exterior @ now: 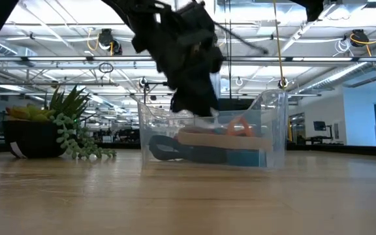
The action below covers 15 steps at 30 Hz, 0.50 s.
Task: Pick and place rubber bands into bin
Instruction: Return to home position
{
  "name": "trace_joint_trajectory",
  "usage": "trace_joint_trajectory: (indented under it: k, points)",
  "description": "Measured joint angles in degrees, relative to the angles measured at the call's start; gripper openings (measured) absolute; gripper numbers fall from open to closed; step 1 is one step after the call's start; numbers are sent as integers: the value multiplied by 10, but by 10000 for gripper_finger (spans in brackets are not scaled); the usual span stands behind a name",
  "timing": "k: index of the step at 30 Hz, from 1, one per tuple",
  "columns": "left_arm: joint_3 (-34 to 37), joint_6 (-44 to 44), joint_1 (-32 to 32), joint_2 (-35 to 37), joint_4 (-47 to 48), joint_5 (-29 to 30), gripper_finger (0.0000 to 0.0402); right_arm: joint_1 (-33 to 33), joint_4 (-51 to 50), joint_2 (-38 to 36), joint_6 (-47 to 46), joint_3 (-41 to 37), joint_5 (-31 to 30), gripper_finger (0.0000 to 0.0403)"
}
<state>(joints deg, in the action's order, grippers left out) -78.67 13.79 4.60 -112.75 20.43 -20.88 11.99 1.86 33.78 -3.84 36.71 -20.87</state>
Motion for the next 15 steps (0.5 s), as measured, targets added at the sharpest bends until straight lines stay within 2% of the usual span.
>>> trace_joint_trajectory:
  k: [6,12,15]
  points:
    - [-1,-45,12,82,-4,0,188,0,-2,0,3,0,0,141]
    - [5,-78,67,200,20,0,191,0,-6,-7,66,0,-1,141]
    - [25,-86,98,261,15,-1,191,0,-5,-19,52,0,-1,141]
